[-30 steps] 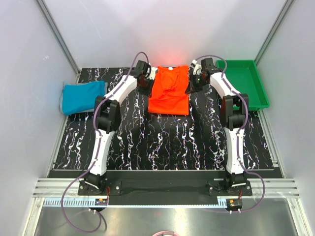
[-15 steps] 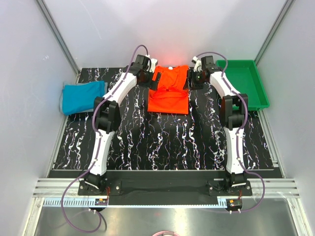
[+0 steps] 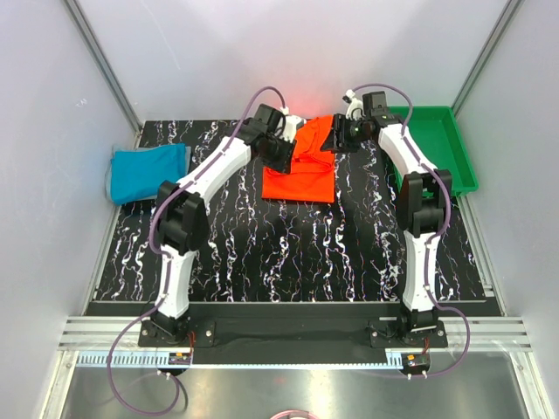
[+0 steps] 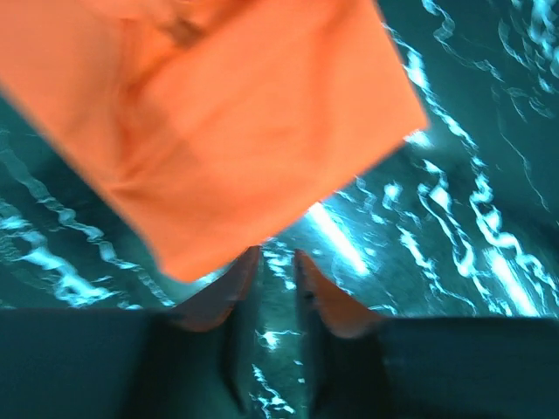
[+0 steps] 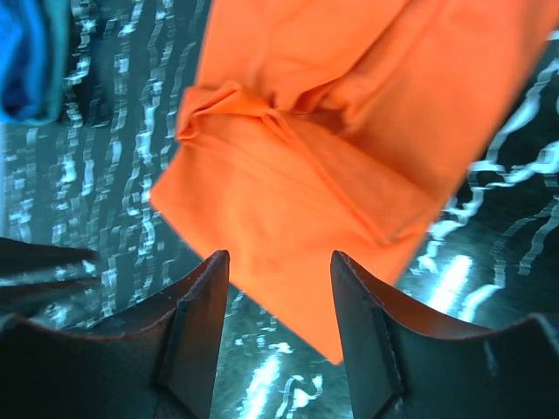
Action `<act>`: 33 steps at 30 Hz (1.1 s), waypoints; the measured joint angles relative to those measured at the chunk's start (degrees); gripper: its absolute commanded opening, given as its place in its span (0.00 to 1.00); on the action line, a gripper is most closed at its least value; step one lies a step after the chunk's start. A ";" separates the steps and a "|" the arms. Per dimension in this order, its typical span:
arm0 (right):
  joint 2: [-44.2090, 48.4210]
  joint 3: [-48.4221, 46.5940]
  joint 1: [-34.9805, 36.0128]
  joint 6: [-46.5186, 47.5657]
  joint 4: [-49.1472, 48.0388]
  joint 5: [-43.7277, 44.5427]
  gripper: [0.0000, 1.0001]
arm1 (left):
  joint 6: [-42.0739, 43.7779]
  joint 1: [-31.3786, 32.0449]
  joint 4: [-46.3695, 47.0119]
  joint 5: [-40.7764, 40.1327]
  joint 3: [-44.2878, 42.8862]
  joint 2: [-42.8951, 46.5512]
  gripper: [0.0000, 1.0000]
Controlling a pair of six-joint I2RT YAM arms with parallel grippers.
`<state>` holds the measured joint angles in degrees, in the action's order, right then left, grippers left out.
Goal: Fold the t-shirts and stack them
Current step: Fold the tshirt
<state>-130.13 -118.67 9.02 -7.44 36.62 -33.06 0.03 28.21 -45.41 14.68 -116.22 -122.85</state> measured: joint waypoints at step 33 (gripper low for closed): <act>-11.91 2.19 4.22 -5.99 -1.44 -7.58 0.54 | -4.24 -0.31 0.09 6.21 0.52 -13.49 0.23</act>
<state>-142.04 -116.49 13.23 -13.43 35.18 -40.64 -4.21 27.90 -45.32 20.88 -115.70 -136.33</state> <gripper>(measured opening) 0.535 0.224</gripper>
